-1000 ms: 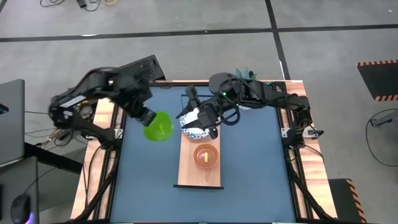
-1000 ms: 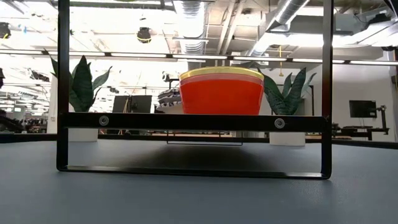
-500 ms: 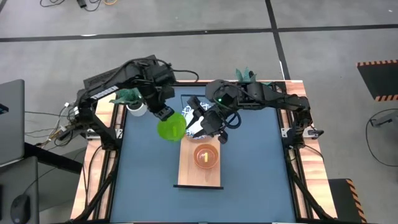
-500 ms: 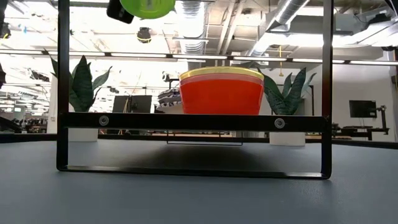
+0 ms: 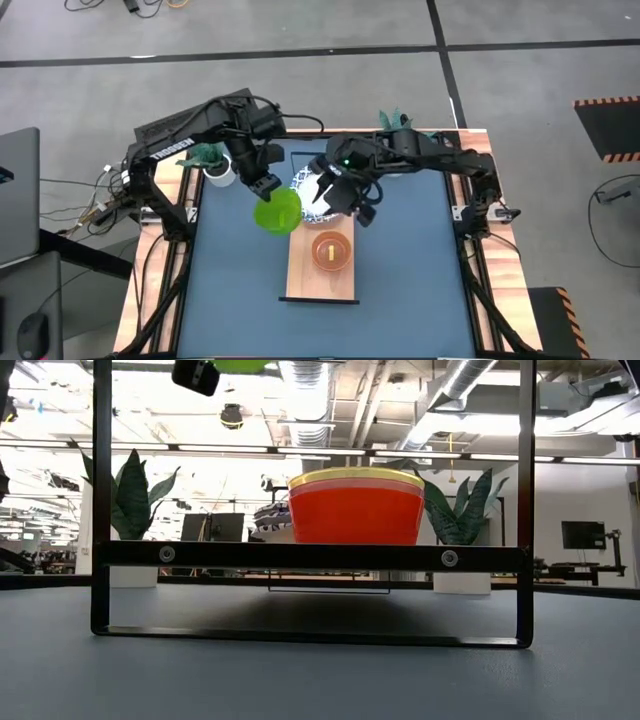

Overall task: Place and stack bowls onto a shelf
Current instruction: Stack the green bowl on top of the yellow bowl on the shelf

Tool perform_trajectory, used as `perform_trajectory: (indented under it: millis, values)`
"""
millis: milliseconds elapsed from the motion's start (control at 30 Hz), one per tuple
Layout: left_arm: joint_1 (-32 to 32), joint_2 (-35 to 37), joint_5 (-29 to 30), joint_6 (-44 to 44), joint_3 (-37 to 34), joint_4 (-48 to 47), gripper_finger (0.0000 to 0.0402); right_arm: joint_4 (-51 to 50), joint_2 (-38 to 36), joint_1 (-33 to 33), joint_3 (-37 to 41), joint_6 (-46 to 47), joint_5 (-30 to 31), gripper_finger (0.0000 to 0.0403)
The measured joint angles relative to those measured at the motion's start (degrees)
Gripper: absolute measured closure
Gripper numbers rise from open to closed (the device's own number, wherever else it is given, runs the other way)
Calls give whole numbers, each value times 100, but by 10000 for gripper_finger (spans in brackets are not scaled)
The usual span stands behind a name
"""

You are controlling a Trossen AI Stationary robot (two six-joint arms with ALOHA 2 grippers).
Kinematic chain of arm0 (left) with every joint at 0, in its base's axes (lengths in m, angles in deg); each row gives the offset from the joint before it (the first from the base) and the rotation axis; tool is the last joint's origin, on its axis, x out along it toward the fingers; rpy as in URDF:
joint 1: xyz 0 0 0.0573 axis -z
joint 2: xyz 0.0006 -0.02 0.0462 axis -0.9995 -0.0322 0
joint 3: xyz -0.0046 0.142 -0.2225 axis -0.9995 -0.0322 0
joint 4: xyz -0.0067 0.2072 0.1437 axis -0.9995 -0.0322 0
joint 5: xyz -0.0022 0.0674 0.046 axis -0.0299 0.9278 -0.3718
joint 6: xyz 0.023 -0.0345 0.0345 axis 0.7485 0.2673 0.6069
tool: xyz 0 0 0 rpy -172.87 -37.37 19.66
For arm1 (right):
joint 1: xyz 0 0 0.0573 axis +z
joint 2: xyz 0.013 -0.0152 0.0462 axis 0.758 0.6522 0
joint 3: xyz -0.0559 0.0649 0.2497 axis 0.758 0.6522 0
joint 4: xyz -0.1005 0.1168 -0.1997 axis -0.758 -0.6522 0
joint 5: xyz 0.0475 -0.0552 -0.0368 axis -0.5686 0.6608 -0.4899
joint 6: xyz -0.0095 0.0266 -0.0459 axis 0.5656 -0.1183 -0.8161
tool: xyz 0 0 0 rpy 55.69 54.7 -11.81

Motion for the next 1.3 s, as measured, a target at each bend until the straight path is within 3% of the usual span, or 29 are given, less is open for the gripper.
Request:
perform_trajectory:
  millis: [133,233,700,1033,1200,1300]
  values:
    - [157,72,12,-94,0,230,401,-201,-50,40,-13,179,3,207]
    - [359,116,-461,105,0,498,401,-481,-95,31,2,199,12,207]
    - [514,8,-1735,-616,0,1673,401,385,-554,180,-11,-274,-197,207]
    - [546,-35,-1766,-727,-2,1562,401,532,-406,299,-7,-484,-499,207]
    - [550,-38,-1871,-729,-2,1239,401,711,-477,461,-5,-1084,-497,207]
    - [553,-38,-1350,-899,-2,1302,401,752,-492,562,-9,-1088,-354,207]
